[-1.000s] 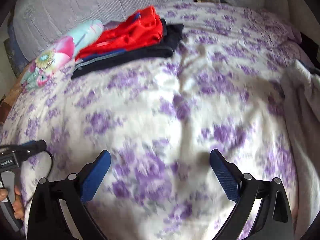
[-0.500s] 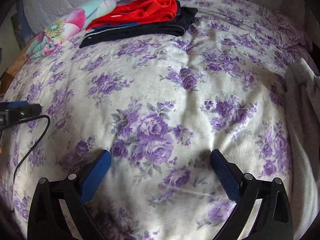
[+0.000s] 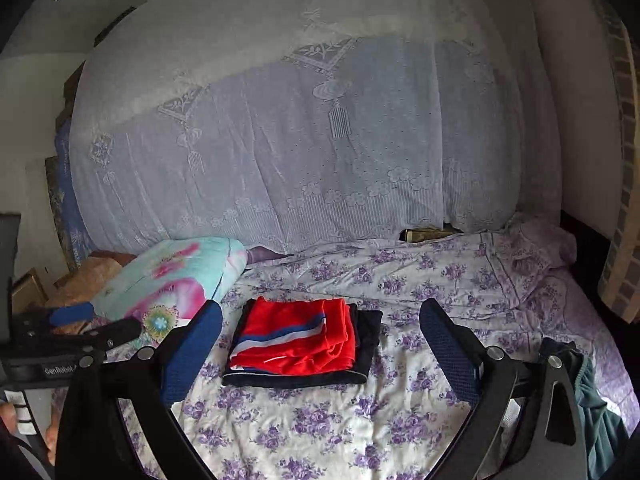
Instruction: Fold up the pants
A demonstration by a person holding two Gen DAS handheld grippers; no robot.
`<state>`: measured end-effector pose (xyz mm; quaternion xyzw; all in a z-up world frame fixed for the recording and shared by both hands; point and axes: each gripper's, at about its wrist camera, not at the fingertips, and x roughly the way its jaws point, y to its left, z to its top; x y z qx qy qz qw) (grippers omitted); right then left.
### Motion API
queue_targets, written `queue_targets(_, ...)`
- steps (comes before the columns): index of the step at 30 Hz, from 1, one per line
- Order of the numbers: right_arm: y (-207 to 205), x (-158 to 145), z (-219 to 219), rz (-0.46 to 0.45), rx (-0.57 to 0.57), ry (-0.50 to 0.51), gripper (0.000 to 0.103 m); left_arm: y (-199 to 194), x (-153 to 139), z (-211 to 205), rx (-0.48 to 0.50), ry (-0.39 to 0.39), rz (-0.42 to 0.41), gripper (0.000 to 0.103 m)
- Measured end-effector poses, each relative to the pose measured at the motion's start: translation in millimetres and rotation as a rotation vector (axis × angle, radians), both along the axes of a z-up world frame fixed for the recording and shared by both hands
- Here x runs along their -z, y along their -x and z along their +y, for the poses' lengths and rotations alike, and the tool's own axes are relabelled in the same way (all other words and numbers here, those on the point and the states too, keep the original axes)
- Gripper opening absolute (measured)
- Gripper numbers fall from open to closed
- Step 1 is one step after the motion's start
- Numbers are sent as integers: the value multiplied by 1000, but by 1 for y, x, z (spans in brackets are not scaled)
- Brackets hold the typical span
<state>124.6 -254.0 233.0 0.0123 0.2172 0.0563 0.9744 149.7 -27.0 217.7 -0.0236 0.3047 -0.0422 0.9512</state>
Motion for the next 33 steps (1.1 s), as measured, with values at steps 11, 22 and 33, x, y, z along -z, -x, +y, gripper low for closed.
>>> queue_targets(11, -2, 21, 17, 115, 2, 49, 99, 10, -2, -22, -154, -225, -10, 98)
queue_targets(22, 4, 7, 17, 95, -21, 18, 99, 17, -13, -16, -94, -67, 24, 98)
queue_targets(33, 7, 5, 15, 92, -34, 1, 99, 21, -14, -25, -96, -88, 23, 98)
